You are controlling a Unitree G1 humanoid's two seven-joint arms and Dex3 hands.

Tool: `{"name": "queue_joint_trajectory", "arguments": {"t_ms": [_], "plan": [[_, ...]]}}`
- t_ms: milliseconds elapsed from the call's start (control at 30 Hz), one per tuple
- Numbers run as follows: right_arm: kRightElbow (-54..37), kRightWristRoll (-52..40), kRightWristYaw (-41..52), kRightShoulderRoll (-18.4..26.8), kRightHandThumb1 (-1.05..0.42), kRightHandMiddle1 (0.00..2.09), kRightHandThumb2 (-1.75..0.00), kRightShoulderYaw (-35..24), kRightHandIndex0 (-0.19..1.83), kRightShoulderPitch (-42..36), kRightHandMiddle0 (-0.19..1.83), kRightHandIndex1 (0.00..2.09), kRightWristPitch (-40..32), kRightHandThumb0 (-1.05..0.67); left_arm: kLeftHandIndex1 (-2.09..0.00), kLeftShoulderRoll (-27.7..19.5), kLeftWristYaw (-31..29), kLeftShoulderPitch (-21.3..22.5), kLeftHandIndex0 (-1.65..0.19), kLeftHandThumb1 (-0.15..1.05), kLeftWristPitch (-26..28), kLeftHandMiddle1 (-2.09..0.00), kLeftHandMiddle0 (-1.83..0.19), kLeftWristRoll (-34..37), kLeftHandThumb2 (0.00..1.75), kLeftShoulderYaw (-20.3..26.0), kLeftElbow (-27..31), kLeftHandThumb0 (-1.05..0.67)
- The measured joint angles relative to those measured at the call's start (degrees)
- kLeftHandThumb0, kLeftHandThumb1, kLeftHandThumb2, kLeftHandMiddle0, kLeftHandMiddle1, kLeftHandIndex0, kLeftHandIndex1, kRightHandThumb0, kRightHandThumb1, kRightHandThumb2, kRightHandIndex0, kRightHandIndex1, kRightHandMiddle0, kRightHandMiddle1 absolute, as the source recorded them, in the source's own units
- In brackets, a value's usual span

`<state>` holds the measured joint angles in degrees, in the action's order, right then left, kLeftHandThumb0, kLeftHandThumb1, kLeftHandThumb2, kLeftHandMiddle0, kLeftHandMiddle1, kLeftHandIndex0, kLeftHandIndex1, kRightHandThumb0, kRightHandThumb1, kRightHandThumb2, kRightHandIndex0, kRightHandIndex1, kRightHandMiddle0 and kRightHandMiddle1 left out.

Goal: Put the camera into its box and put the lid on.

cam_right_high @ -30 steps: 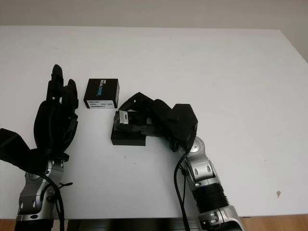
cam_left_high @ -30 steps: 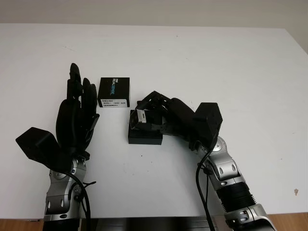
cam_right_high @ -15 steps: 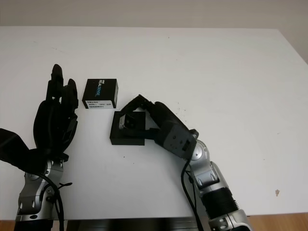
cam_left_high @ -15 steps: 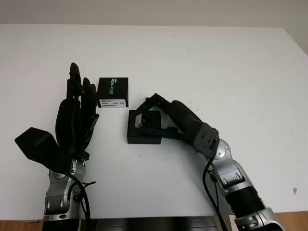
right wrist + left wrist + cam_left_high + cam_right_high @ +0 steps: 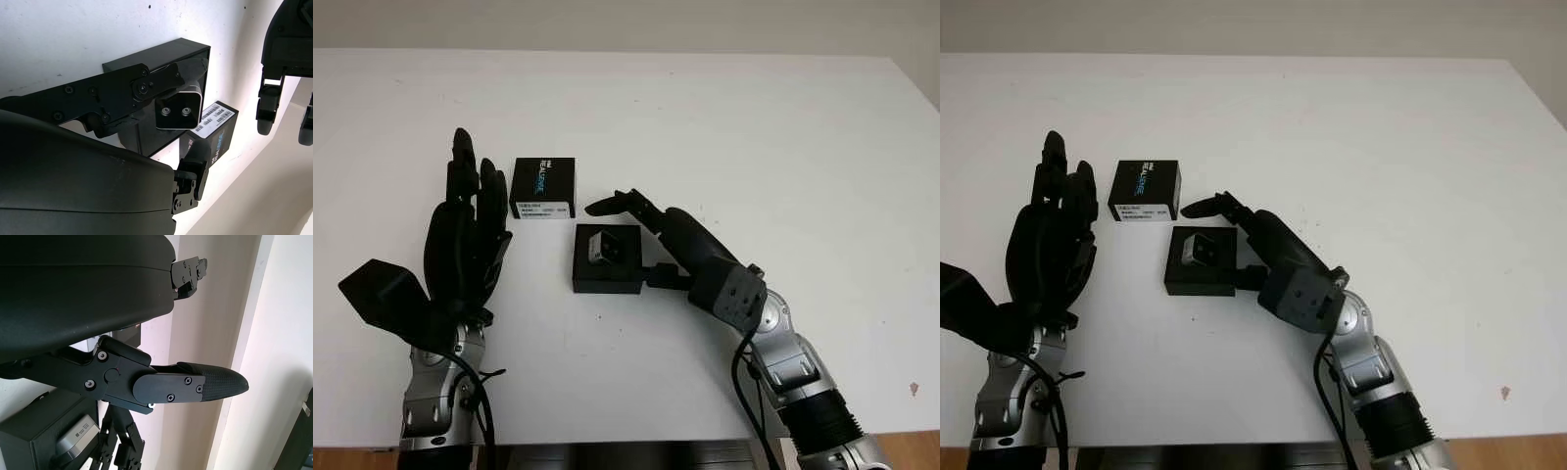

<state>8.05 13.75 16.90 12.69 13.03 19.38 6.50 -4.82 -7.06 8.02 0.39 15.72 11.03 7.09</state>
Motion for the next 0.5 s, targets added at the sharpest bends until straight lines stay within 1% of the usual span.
{"name": "queue_joint_trajectory", "arguments": {"t_ms": [133, 200, 367, 500], "plan": [[0.0, 0.87, -1.51, 0.0, -0.98, 0.95, -0.05, -0.01, 0.07, -0.53, 0.02, 0.15, 0.92, -0.48, 0.0, 0.0, 0.0, 0.0, 0.19, 1.05, 0.07, 0.0, 0.19, 0.01, 0.39, 0.01, 0.0, -0.76], [0.01, 1.51, -2.74, -0.02, -0.97, 1.01, -0.05, 0.02, 0.11, -0.69, 0.03, 0.16, 1.89, -0.47, 0.0, 0.0, 0.0, 0.0, 0.19, 1.05, 0.07, 0.0, 0.19, 0.02, 0.39, 0.0, 0.0, -0.76], [0.91, 6.01, -7.69, 0.08, -0.94, 1.24, -0.05, 0.85, 0.16, -0.87, 0.01, 0.16, 6.83, -0.46, 0.0, 0.01, 0.0, -0.05, 0.19, 1.05, 0.08, 0.0, 0.19, 0.02, 0.4, 0.0, 0.02, -0.75], [3.17, 10.13, -12.3, 0.32, -0.93, 1.33, -0.05, 2.0, 0.21, -1.01, 0.04, 0.18, 11.1, -0.45, 0.0, 0.0, -0.08, -0.11, 0.19, 1.05, 0.1, 0.0, 0.19, 0.09, 0.4, 0.01, 0.05, -0.76]]}}
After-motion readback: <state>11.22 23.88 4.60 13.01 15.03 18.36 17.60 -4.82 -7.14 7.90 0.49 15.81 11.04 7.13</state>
